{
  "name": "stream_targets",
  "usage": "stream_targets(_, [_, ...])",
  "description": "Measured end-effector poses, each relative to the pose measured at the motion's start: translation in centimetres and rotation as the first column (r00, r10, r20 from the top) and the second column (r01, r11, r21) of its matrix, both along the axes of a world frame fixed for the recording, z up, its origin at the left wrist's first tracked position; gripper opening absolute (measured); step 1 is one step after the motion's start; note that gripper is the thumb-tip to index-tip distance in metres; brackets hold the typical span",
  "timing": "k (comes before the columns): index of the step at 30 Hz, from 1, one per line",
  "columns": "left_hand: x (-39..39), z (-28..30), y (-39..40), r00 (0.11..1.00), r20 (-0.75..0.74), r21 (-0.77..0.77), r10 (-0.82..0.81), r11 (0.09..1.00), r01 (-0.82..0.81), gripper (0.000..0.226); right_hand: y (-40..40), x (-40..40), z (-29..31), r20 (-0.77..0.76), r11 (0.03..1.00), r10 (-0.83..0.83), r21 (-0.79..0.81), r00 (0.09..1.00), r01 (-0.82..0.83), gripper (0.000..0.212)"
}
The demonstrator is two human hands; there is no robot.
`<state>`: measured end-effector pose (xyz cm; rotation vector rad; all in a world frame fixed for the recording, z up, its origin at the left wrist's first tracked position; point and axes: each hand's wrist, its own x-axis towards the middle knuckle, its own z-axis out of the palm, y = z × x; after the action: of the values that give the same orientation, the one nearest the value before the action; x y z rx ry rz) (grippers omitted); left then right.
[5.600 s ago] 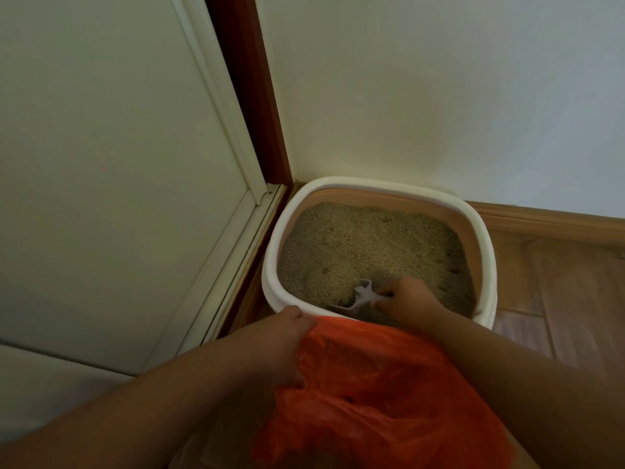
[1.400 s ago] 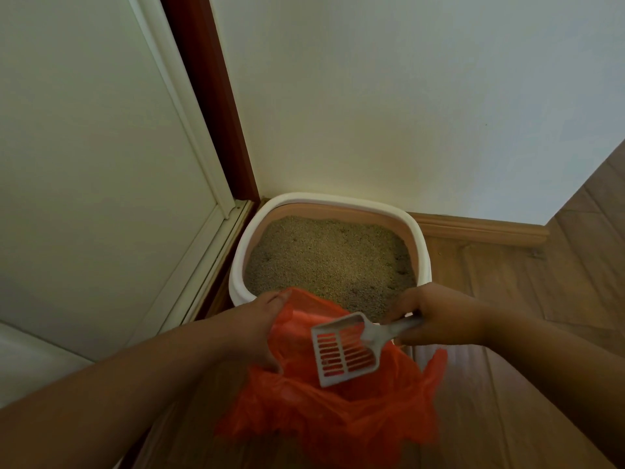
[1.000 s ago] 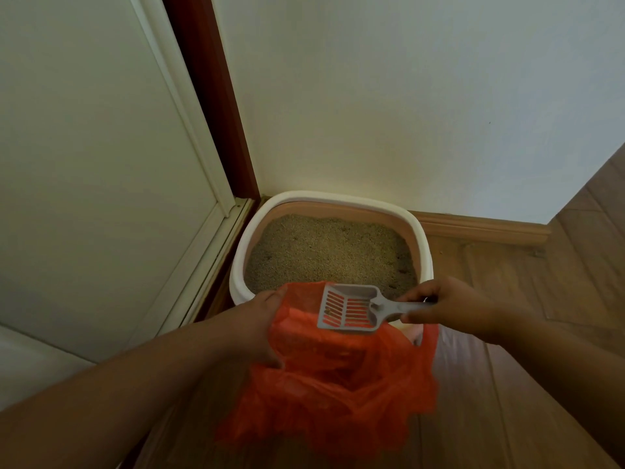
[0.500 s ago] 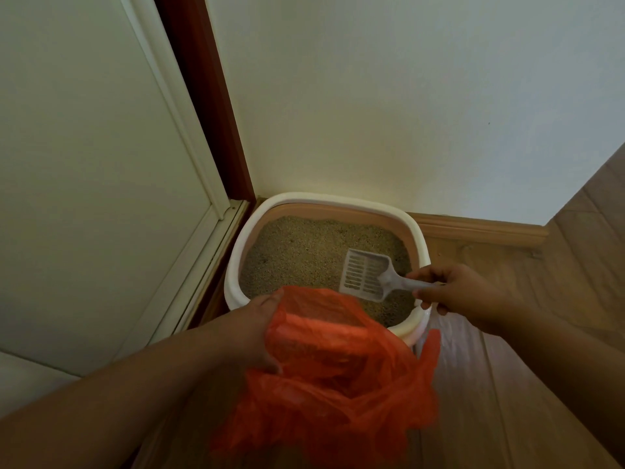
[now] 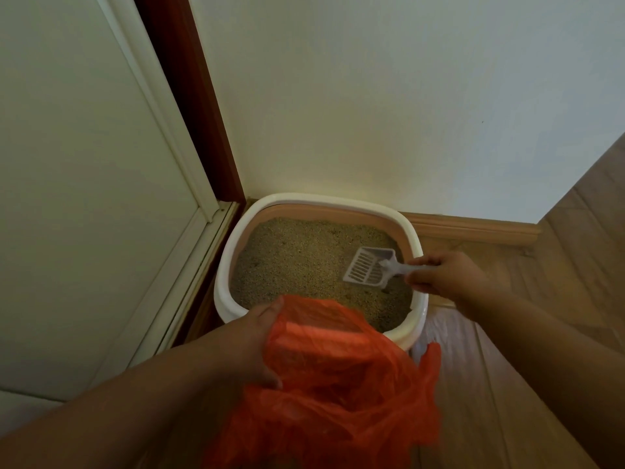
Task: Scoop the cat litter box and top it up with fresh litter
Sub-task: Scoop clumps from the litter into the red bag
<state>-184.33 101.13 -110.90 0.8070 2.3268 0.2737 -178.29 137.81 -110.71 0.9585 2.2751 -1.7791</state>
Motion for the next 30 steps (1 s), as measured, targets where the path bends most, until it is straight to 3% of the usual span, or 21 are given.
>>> stream_targets(3, [-0.1, 0.0, -0.2, 1.0, 0.011, 0.016, 0.002, 1.0, -0.002, 0.142, -2.7, 0.4, -0.6, 0.118, 0.992, -0.051, -0.113, 0.992, 0.064, 0.025])
stream_targets(8, [-0.6, -0.4, -0.7, 0.999, 0.022, 0.036, 0.033, 0.999, -0.033, 0.144, -7.4, 0.4, -1.2, 0.122, 0.968, -0.239, -0.054, 0.963, 0.247, 0.006])
stream_targets(12, [-0.8, -0.9, -1.7, 0.998, 0.043, 0.065, 0.042, 0.997, -0.044, 0.144, -10.7, 1.6, -2.6, 0.076, 0.95, -0.151, 0.286, 0.986, 0.124, 0.021])
stream_targets(18, [-1.1, -1.5, -2.9, 0.996, 0.053, 0.128, 0.07, 0.989, -0.076, 0.141, -13.8, 5.4, -3.6, 0.169, 0.928, -0.141, 0.367, 0.975, 0.07, 0.045])
stream_targets(24, [-1.5, -1.6, -3.5, 0.999, 0.03, 0.171, 0.029, 0.985, -0.034, 0.125, -13.6, 4.3, -3.1, 0.389, 0.839, -0.14, 0.535, 0.911, -0.1, 0.033])
stream_targets(27, [-1.8, -1.4, -3.7, 0.999, 0.034, 0.199, 0.04, 0.979, -0.046, 0.119, -13.7, 2.2, -2.6, 0.439, 0.886, -0.123, 0.453, 0.89, -0.101, 0.03])
stream_targets(30, [-2.1, -1.2, -4.1, 0.998, 0.036, 0.209, 0.055, 0.976, -0.061, 0.118, -14.4, 0.6, -3.0, 0.42, 0.972, -0.181, 0.211, 0.889, 0.098, 0.019])
